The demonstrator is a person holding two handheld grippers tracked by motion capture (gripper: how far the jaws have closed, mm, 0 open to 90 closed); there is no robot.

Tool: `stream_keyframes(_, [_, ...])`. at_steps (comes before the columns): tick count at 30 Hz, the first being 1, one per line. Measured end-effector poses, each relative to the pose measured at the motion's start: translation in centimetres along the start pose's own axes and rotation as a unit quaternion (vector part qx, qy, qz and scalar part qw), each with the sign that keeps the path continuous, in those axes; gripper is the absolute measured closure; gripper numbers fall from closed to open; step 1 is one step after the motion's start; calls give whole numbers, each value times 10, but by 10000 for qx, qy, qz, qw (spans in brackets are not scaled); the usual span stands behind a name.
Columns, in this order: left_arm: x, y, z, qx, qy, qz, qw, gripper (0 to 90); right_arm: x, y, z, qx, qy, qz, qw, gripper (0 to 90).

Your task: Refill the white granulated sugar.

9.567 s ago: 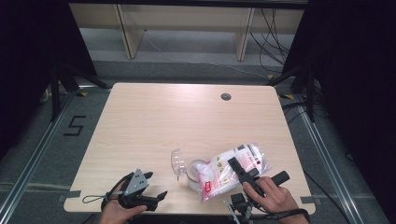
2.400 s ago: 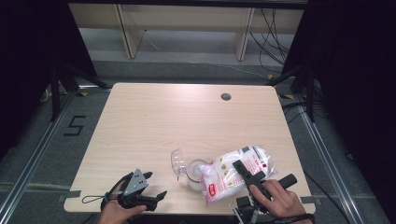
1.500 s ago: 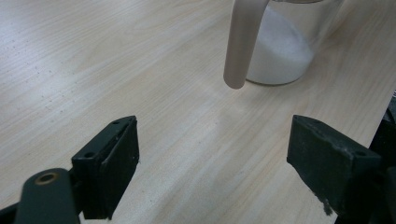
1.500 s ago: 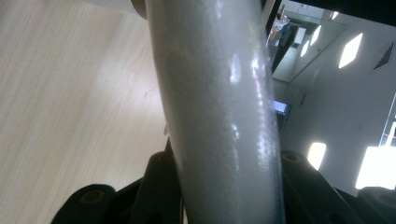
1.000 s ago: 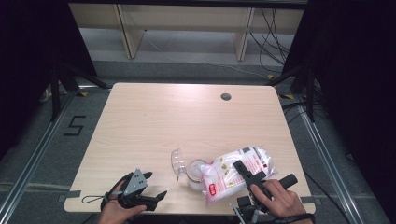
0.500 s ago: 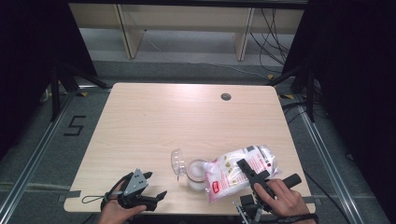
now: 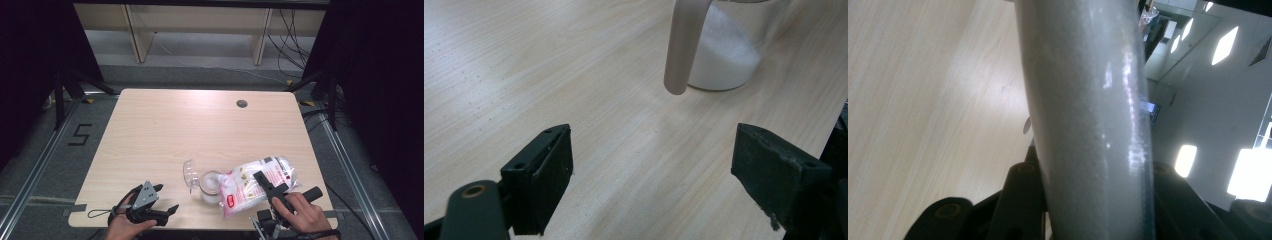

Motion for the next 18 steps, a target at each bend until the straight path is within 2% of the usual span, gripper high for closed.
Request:
stream_keyframes(1, [0, 0, 0, 16, 0, -3, 10000, 166, -1, 3, -1, 45, -57, -79, 9999, 736])
stream_keyframes(3, [0, 0, 0, 34, 2, 2, 10000, 166, -1, 4, 1, 69, 4, -55, 10000, 736])
stream_keyframes(4, [0, 0, 0, 33, 12, 20, 10000, 166, -3, 6, -1, 123, -59, -126, 9998, 737])
stream_keyframes(7, [0, -1, 0, 19, 6, 36, 10000, 165, -2, 6, 3, 49, 6, -55, 10000, 737])
stream_keyframes(9, [0, -1, 0, 22, 13, 30, 10000, 166, -4, 9, 1, 182, -20, -152, 9997, 737])
stream_keyframes(10, [0, 0, 0, 27, 16, 26, 10000, 166, -3, 8, 4, 123, 73, -62, 9999, 736])
stream_keyframes(13, [0, -1, 0, 20, 13, 34, 10000, 166, -4, 11, 5, 132, 42, -113, 9998, 737])
stream_keyframes(14, [0, -1, 0, 20, 13, 33, 10000, 166, -5, 12, 3, 228, 44, -148, 9996, 737])
stream_keyframes(18, [0, 0, 0, 29, 13, 24, 10000, 166, -4, 12, 5, 197, 107, -76, 9997, 737])
Point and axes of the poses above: each handheld gripper's, and its own axes: x roughly backward along the jaws, y roughly out of its top, z roughly to its left, the point moved 9 cm from there along -x, roughly forward along the jaws, and after that the axes turned 2 degrees about z, right-handed, at the moved point
